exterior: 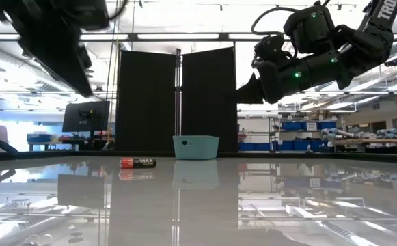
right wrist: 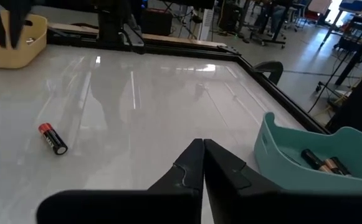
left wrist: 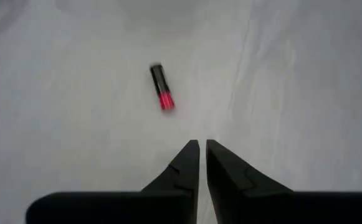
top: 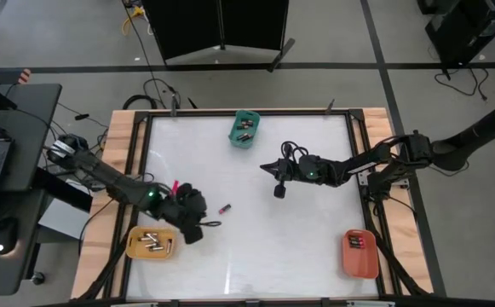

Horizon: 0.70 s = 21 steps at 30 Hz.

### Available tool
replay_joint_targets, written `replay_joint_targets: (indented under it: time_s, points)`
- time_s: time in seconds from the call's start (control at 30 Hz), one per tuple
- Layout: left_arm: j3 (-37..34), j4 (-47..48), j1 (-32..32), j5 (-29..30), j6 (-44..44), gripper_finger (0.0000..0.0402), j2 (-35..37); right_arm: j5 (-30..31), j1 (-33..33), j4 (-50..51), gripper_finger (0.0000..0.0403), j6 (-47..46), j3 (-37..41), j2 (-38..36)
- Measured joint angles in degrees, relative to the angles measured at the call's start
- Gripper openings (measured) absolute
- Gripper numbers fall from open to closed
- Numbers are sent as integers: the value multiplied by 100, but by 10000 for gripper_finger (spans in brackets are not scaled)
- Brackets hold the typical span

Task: Sort batteries
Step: Put the red battery into the orange bin

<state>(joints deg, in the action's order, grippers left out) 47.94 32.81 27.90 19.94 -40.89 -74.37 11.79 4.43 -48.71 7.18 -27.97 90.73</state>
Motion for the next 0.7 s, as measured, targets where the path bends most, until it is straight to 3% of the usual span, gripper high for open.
replay_joint_targets:
  time_s: [0.3,0.7]
  points:
    - [-715,-1433,-512,272,475,104,-224,0,0,23,16,-6,0,-1]
    - [-789,-2370,-721,493,914,184,-1247,0,0,86,20,-2,0,1]
